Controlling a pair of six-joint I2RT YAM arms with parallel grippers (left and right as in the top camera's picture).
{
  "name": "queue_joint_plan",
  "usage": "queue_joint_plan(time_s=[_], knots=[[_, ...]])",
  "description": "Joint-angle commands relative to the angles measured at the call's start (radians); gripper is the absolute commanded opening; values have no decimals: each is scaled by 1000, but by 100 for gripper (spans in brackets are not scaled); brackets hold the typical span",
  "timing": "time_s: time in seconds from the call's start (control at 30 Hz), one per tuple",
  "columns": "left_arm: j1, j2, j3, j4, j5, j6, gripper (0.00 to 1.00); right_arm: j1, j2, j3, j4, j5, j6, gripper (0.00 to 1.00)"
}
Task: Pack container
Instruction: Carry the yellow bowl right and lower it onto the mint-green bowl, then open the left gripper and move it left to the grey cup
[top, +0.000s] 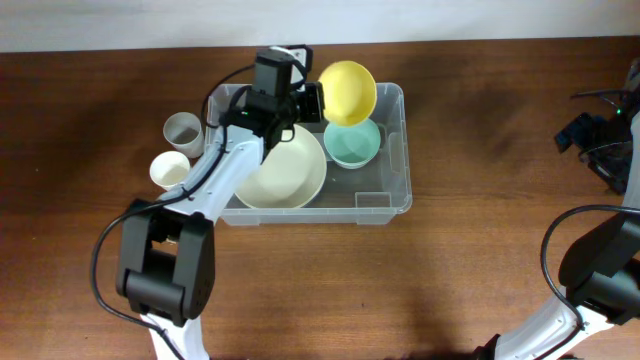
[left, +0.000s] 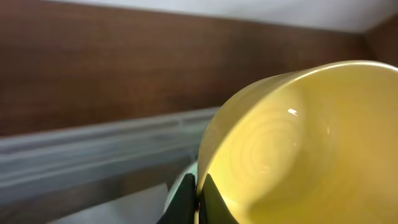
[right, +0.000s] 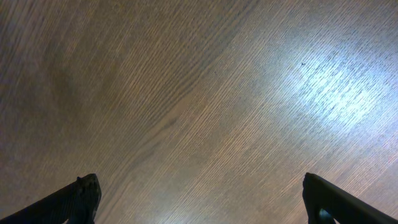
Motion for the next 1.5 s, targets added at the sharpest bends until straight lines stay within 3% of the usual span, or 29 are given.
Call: queue_joint_plan(time_s=[0.0,0.4,0.6,0.97,1.13,1.27,1.4,1.47], knots=[[-24,29,7,-27,32,45,1,1,0,-2,0,2,9,99],[-27,45,6,-143,5,56,1,1,0,-2,0,2,9,99],[-27,50,6,-153,5,56,5,1,0,-2,0,2,9,99],[-24,53,7,-146,5,102,41,1,0,-1,0,2,9,99],[13,43,82,-160,5,121,49,1,0,-2,0,2,9,99],[88,6,222,-269,-2,176,55,1,0,-2,0,2,9,99],[226,-58,365,-475,-200,179,81,1,0,-2,0,2,9,99],[301,-87,397,-550,-255,180,83,1,0,-1,0,2,9,99]])
